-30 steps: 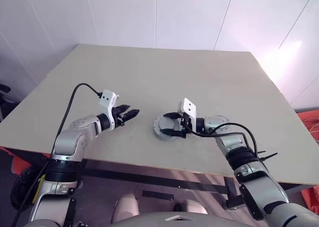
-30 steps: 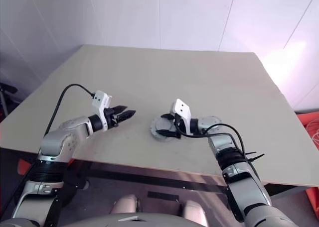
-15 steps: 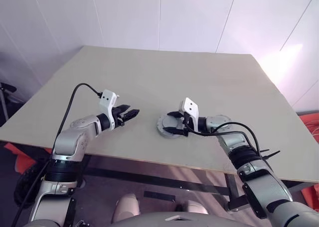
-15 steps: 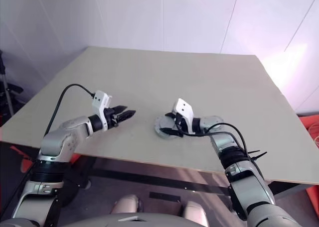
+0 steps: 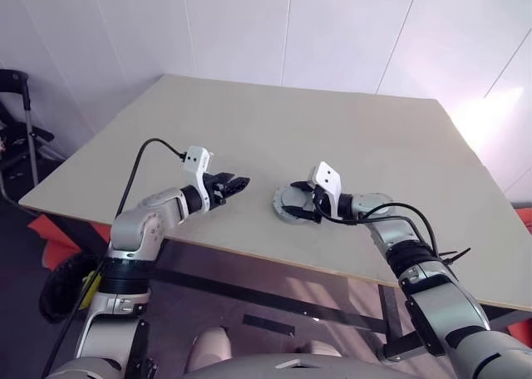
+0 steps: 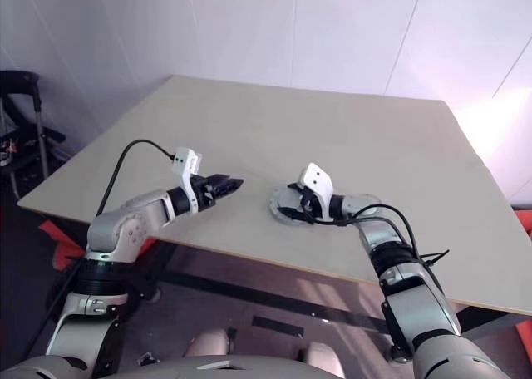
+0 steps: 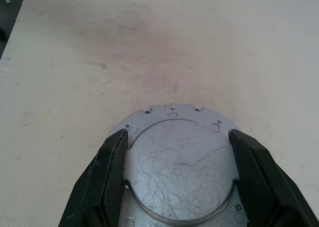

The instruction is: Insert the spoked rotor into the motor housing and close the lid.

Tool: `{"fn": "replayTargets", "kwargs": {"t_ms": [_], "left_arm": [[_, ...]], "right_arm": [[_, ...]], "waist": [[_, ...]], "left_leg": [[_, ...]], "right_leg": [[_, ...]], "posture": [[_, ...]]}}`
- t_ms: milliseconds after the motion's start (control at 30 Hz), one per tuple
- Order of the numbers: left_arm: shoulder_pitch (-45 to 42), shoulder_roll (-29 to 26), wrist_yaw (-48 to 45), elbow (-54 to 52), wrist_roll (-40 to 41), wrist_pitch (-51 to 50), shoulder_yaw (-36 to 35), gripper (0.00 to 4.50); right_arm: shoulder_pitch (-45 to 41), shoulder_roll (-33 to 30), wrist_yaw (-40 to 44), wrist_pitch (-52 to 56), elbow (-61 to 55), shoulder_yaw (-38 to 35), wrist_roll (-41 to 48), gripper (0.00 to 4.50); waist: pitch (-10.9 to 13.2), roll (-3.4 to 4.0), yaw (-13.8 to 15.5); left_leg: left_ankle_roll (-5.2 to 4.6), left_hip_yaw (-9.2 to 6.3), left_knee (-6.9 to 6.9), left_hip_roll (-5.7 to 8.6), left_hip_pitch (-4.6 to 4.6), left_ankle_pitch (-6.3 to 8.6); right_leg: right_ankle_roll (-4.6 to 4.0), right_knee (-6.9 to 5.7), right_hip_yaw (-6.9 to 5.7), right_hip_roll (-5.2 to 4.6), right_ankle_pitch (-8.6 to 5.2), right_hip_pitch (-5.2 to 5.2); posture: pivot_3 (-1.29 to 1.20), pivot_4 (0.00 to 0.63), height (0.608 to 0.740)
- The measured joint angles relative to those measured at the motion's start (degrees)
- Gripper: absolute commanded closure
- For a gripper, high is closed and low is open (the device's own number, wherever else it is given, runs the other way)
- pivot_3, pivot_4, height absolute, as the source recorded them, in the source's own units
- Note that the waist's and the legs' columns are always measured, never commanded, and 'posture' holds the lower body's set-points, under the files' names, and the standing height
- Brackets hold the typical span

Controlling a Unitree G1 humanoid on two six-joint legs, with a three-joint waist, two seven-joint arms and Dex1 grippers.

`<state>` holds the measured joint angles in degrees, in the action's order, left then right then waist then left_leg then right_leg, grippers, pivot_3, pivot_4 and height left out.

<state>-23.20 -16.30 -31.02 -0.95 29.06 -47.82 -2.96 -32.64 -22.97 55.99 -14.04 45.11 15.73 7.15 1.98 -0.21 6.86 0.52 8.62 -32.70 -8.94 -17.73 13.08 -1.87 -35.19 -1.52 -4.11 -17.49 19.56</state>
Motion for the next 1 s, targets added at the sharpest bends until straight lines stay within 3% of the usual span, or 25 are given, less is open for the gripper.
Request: {"fn": "replayTargets", "kwargs": {"t_ms": [167, 300, 467, 633, 833, 1000], "left_arm": [[-0.1, 0.3, 0.4, -0.3, 0.8, -1.4, -0.1, 1.54], [-0.8, 1.2, 1.3, -0.3, 1.8, -3.5, -0.3, 1.54], [-3.1, 3.5, 2.2, 0.7, 4.3, -6.4, -2.2, 1.54], [-6.0, 5.8, 3.1, 4.2, 6.7, -9.2, -4.1, 1.54], [-8.8, 7.1, 3.7, 9.7, 8.4, -13.0, -5.3, 1.54], [-10.9, 8.6, 5.1, 13.2, 11.5, -18.6, -8.9, 1.54]], "right_arm": [[-0.1, 0.0, 0.4, 0.0, 0.4, 0.0, 0.0, 1.39], [0.0, -0.1, 1.8, 1.4, -1.4, 0.0, 0.0, 1.39], [1.4, -0.3, 3.5, 11.1, -9.5, -0.9, 0.2, 1.39], [3.0, -1.2, 5.0, 20.7, -19.2, -1.2, 0.4, 1.39], [4.0, -1.8, 5.0, 27.4, -26.2, -1.2, 0.4, 1.39], [4.4, -2.4, 4.1, 29.3, -27.9, -1.2, 0.4, 1.39]], "waist": [[0.0, 0.02, -0.9], [-0.2, -0.34, -1.6], [-0.2, -0.71, -1.8], [-0.1, -0.1, -1.8], [-0.1, -0.09, -2.7], [0.0, -0.1, -2.8]], "left_leg": [[-0.17, -0.04, 0.65, 0.17, 0.13, 0.1], [-0.18, 0.04, 0.39, 0.21, -0.31, 0.1], [-0.3, 0.05, 0.44, 0.13, -0.41, 0.06], [-0.33, 0.02, 0.59, -0.15, -0.82, -0.02], [-0.45, -0.01, 0.23, -0.27, -2.03, -0.13], [-0.51, 0.0, 0.16, -0.29, -1.94, -0.06]], "right_leg": [[0.03, 1.68, -0.11, -0.1, -0.01, -0.69], [-0.04, 1.72, 0.03, -0.12, 0.32, -0.61], [-0.01, 1.49, 0.03, -0.09, 1.54, -0.64], [-0.32, 1.32, -0.12, 0.16, 2.06, -0.24], [-0.19, 1.35, -0.18, 0.34, 2.22, 0.68], [-0.39, 1.44, -0.22, 0.3, 2.1, 0.64]], "posture": [[0.0, 0.0, 0.74], [0.0, 0.0, 0.74], [0.0, 0.0, 0.74], [0.0, 0.0, 0.74], [0.0, 0.0, 0.74], [0.0, 0.0, 0.74]]}}
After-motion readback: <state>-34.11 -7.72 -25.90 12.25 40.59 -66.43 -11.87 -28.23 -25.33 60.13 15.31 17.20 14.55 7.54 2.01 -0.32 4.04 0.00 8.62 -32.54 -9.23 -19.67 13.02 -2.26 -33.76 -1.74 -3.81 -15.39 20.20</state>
